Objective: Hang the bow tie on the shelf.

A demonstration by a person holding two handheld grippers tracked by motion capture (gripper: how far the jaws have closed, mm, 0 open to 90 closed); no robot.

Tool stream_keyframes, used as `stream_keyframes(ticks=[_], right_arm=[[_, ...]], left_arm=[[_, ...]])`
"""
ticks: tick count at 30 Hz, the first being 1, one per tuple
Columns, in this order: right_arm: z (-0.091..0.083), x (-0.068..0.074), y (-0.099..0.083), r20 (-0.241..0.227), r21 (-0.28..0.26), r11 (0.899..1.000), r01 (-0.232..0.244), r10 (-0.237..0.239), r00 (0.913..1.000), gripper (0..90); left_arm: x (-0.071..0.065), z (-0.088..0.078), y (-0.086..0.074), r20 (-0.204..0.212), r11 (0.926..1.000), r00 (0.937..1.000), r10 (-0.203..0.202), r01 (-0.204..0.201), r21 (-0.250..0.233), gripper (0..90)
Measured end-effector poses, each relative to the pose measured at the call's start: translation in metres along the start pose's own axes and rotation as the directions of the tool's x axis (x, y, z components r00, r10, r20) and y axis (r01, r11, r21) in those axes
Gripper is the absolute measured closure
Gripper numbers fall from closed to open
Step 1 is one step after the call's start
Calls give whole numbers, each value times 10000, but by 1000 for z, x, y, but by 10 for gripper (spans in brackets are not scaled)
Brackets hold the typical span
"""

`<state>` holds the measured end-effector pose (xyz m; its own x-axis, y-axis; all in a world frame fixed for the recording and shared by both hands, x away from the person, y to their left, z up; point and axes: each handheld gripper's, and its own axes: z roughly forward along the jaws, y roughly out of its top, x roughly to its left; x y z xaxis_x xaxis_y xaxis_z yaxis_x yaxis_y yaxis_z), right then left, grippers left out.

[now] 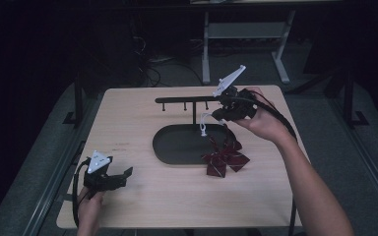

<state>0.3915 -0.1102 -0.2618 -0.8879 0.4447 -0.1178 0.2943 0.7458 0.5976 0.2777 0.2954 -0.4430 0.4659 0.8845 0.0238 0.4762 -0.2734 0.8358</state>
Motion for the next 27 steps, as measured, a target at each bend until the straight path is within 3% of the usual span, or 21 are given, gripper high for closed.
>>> stream_keyframes(ticks=[11,27], right_arm=[[1,-6,10,93,-11,10000,2,-2,10000,883],[4,-24,22,324,82,9989,-454,451,9985,883]], left_arm=[[0,0,0,-1,10000,10000,-15,15,-9,135],[0,0,0,9,10000,10000,-28,28,-19,135]])
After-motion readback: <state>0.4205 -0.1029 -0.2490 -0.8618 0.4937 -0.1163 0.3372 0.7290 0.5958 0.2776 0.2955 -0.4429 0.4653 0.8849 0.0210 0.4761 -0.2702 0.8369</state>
